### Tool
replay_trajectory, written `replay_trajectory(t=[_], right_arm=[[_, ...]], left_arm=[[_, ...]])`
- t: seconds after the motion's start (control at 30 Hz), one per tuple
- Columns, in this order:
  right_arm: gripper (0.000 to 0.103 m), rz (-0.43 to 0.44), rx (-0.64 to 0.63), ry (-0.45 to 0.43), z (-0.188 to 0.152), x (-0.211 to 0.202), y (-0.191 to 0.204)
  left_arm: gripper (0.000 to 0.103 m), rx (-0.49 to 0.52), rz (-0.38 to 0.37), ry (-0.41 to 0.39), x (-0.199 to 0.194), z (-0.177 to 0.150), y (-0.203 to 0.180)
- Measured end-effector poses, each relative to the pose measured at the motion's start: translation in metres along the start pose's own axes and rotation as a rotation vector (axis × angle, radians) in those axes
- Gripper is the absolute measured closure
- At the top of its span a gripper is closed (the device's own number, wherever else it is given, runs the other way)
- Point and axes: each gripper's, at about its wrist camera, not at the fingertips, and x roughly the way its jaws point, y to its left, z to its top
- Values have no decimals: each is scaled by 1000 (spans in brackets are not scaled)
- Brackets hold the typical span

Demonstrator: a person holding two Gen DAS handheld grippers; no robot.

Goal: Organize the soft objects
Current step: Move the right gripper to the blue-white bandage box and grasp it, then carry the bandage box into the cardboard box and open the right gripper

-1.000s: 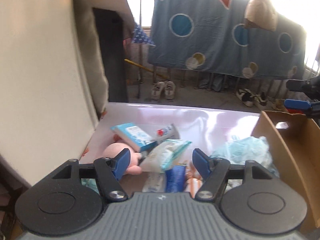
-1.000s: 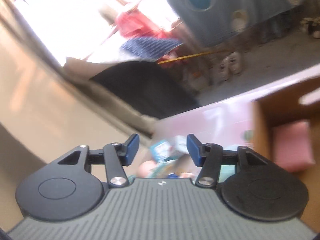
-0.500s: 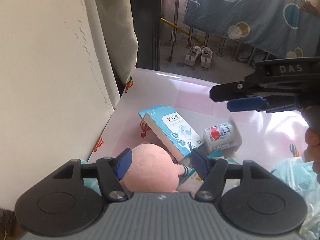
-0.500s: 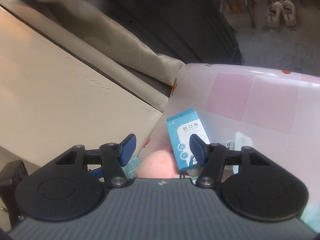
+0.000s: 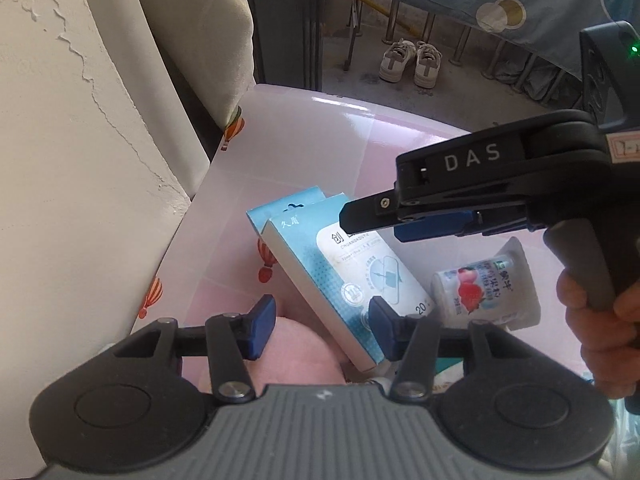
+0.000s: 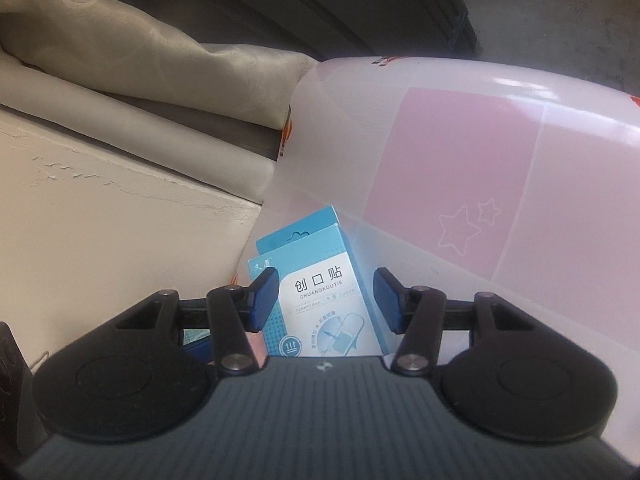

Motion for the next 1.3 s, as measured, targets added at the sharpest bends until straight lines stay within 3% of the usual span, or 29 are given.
replay_trajectory(t=[0.3,0.4,0.67,0.97,1.13,1.3], right_arm=[[52,27,22,42,2,17,-9],[58,51,41,52,2,20,-7],[66,96,34,-8,-2,-7,7],[66,149,26,-118,-24,-82,39],[66,154,44,-194,-66,-150,45],[66,129,95,-298,-126,-230,23]], left_arm=[[46,-34,-13,25,15,10,-1],[48,-54,-14,31,15,12,-2],[50,-24,21,-82,-22,13,-6],[50,26,-17,-236,-108,0,-26],[50,78,-109,-293,-160,-19,-57],[50,211,-207,-332,-200,-50,-120]])
